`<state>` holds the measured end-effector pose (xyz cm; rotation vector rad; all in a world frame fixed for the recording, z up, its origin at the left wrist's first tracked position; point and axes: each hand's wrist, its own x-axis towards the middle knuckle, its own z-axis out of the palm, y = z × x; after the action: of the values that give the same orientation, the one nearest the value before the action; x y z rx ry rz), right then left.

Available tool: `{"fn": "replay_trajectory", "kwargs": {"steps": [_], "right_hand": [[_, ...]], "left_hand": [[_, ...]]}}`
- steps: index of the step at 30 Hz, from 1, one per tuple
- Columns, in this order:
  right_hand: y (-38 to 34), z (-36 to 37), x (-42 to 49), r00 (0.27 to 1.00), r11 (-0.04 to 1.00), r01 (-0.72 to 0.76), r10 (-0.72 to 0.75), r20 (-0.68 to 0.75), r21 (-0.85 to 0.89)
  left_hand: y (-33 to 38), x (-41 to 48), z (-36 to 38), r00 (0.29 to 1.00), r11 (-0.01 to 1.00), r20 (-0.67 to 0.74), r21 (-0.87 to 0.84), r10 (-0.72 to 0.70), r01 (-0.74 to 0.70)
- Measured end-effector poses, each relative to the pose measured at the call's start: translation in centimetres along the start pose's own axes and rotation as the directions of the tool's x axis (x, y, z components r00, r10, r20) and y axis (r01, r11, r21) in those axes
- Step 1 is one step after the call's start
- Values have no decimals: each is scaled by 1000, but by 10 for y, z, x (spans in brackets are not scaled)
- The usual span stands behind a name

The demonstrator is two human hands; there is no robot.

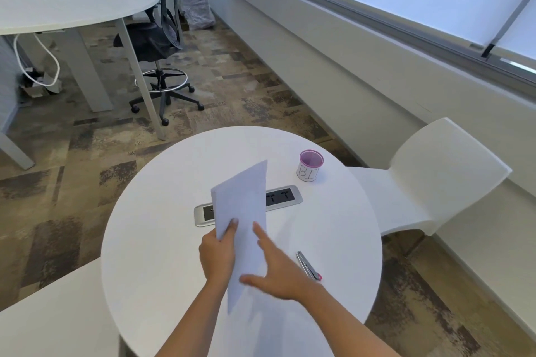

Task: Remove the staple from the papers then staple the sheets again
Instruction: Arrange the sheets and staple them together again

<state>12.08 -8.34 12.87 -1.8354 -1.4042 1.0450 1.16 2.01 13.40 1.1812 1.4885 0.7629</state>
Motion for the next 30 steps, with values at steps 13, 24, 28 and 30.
{"fn": "replay_trajectory", "kwargs": {"steps": [13,24,28,30], "right_hand": [[-6,-48,-3,881,851,50,208,-425,522],[3,-83,-21,966,690,13,179,-187,724],[7,-72,-18,947,720,56,181,-265,692],[10,-68,-15,931,750,86,174,-321,656]], "left_hand": [[35,-35,14,802,957,522,-153,291,-247],[31,7,-22,913,971,366,-211,182,-109],[23,6,-21,914,960,347,-249,212,-128],[21,7,-20,911,958,348,-254,221,-135]]}}
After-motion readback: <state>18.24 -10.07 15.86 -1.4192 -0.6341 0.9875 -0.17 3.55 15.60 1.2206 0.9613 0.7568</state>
